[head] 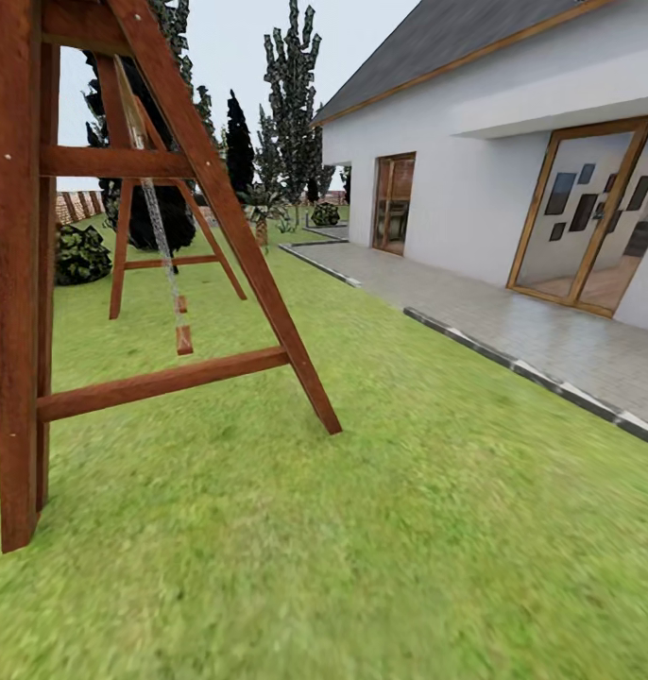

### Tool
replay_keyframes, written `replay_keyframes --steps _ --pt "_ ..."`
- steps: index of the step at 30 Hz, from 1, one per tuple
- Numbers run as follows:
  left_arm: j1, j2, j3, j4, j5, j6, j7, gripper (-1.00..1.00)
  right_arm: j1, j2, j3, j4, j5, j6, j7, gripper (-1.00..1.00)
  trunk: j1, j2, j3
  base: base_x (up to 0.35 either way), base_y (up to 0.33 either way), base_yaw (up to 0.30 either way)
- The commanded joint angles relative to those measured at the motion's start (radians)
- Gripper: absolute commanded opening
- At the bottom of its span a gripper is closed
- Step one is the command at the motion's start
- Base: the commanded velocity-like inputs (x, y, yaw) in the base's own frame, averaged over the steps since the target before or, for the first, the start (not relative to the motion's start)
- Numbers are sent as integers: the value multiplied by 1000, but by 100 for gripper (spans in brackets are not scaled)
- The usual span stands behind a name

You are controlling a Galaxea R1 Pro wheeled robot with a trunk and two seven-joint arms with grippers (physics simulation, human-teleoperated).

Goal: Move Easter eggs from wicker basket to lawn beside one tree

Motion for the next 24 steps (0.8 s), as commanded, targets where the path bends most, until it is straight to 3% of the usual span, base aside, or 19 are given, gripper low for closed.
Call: replay_keyframes --steps 1,10,24 --pt "-1 0 -5 1 -1 -3 1 100 0 0 -3 -1 0 -3 0 100 1 -2 -2 323 0 -203" --pt "0 0 -5 1 -1 -3 0 100 0 0 -2 -1 1 -3 0 100 1 -2 -2 325 0 -232" --pt "-1 0 -5 1 -1 -3 1 100 0 0 -2 -1 3 -3 0 100 1 -2 -2 328 0 -52"
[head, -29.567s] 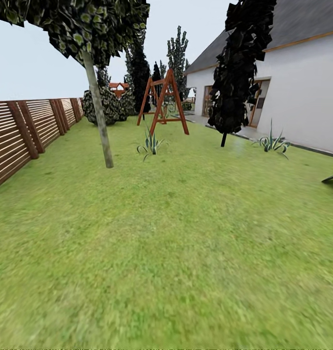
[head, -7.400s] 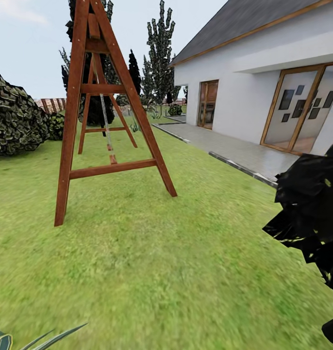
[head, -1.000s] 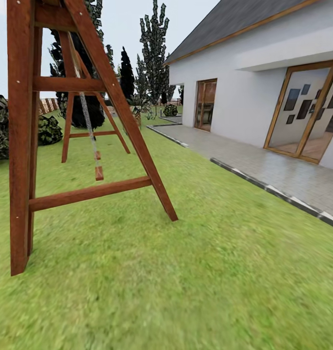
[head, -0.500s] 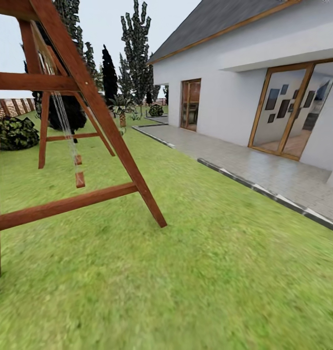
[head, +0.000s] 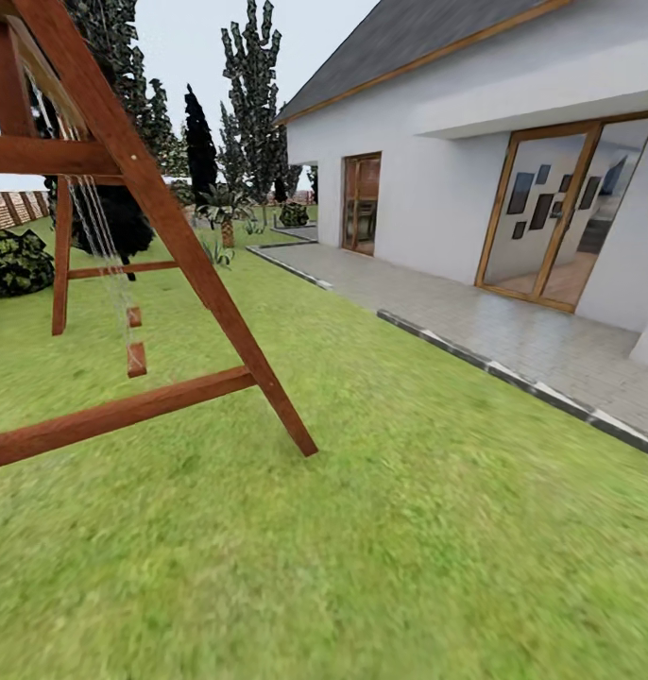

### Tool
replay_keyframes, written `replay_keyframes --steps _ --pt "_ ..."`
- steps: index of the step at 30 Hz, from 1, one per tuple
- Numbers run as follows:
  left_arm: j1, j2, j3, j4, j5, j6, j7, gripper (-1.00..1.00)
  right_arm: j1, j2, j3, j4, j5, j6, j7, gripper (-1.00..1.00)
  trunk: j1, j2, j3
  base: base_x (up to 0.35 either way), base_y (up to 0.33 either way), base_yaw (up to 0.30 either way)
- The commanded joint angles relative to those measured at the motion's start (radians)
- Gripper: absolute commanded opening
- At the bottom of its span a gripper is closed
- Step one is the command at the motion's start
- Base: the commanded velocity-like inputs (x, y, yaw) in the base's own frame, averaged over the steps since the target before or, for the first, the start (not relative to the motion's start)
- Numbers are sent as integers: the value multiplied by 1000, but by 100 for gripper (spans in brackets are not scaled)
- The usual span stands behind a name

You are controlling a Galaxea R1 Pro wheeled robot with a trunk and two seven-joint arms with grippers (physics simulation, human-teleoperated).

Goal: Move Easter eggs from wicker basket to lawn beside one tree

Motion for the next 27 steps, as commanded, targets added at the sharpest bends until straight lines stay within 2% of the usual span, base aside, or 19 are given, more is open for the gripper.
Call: replay_keyframes --steps 1,12,27 --pt "-1 0 -5 1 -1 -4 1 100 0 0 -4 -1 1 -3 0 100 1 -2 -2 332 0 -162" --pt "-1 0 -5 1 -1 -4 1 100 0 0 -4 -1 4 -3 0 100 1 -2 3 331 -30 -232" --pt "-1 -1 -5 1 -1 -4 2 100 0 0 -2 1 6 -3 0 100 1 -2 19 269 -199 -221"
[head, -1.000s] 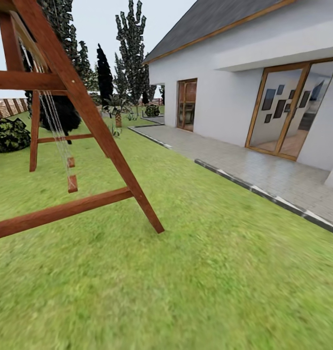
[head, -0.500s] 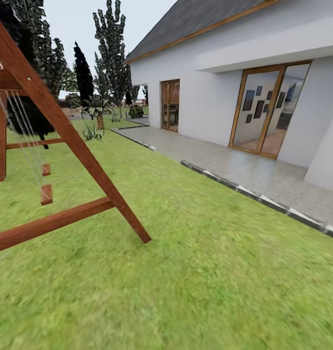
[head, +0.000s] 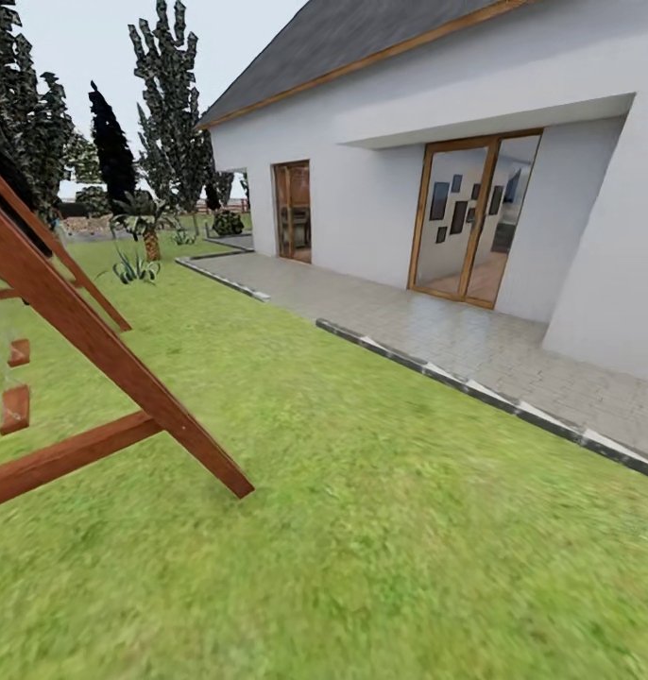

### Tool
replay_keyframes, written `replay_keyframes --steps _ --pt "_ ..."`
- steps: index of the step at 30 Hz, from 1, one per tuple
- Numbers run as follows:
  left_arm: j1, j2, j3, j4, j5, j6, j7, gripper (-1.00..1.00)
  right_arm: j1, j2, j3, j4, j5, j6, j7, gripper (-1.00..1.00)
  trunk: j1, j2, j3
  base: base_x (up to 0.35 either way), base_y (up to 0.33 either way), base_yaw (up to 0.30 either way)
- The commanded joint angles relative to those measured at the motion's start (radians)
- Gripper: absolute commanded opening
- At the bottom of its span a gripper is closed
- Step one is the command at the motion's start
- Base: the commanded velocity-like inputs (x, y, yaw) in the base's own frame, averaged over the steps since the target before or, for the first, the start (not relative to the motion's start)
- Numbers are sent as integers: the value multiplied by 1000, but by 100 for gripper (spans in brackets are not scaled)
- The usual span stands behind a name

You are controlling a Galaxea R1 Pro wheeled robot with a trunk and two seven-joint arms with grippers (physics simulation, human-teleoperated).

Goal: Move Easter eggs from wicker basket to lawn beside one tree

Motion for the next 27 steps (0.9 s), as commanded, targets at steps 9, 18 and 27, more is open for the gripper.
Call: replay_keyframes --steps 9,18,27 --pt "0 1 -5 1 -1 -4 1 100 0 0 -5 -1 1 -2 0 100 1 -2 7 253 -185 -177" --pt "-1 1 -5 1 -1 -4 2 100 0 0 -4 -1 0 -2 0 100 1 -2 9 320 -26 -27" --pt "0 1 -5 1 -1 -4 2 100 0 0 -4 -1 2 -2 0 100 1 -2 14 334 -2 -64"
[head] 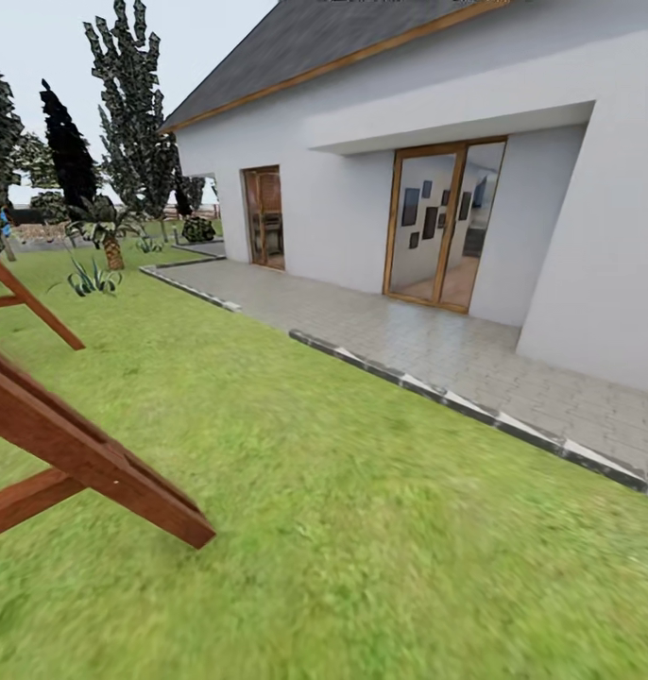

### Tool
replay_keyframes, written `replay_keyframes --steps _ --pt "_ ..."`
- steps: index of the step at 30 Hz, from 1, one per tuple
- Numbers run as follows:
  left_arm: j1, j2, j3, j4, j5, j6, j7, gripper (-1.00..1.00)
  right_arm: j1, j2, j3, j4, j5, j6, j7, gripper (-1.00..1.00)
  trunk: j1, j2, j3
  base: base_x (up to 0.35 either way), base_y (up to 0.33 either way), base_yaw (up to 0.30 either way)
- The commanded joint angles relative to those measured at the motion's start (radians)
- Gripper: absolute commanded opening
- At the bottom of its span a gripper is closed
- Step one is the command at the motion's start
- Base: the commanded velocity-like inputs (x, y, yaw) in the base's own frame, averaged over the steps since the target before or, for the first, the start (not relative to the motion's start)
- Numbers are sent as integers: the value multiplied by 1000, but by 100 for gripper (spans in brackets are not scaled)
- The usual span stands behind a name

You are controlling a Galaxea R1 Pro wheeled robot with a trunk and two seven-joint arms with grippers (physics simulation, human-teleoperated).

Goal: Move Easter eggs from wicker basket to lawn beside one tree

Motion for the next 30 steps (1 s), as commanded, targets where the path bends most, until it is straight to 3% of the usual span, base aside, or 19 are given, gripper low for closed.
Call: replay_keyframes --steps 1,12,30 --pt "-1 0 -5 1 -1 -3 1 100 0 0 -4 0 1 -3 0 100 1 -2 -1 335 -1 -129" --pt "0 -1 -5 1 -1 -3 1 100 0 0 -4 0 2 -3 0 100 1 -2 13 330 -28 -134" --pt "-1 -1 -5 1 -1 -4 1 100 0 0 -4 -1 -1 -3 0 100 1 -2 16 298 -167 -18"
